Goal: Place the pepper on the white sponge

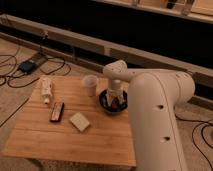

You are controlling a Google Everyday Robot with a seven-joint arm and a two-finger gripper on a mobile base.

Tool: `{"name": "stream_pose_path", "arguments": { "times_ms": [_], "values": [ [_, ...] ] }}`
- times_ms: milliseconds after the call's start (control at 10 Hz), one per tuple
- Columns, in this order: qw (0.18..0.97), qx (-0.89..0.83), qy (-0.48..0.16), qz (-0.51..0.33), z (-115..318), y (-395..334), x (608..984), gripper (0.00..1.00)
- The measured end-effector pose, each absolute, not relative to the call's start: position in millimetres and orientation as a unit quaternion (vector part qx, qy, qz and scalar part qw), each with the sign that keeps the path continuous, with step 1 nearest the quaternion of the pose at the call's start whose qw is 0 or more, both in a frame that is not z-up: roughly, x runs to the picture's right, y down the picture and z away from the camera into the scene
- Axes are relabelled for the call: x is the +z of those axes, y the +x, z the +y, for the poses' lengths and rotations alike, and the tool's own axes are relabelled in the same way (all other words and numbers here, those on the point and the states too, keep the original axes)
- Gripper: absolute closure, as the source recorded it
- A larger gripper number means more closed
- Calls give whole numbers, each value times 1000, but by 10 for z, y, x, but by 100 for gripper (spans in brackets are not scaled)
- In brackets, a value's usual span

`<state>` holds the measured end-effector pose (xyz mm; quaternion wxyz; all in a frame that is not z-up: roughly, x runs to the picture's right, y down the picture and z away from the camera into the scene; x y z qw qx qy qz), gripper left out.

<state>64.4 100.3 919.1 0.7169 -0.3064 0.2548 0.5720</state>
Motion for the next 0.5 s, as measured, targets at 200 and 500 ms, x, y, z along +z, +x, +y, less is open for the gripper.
{"name": "stream_pose_path", "arguments": {
  "times_ms": [200,500],
  "values": [
    [717,569,-311,256,1018,639,9218,47],
    [721,562,-315,253,991,612,9235,75]
  ]
}}
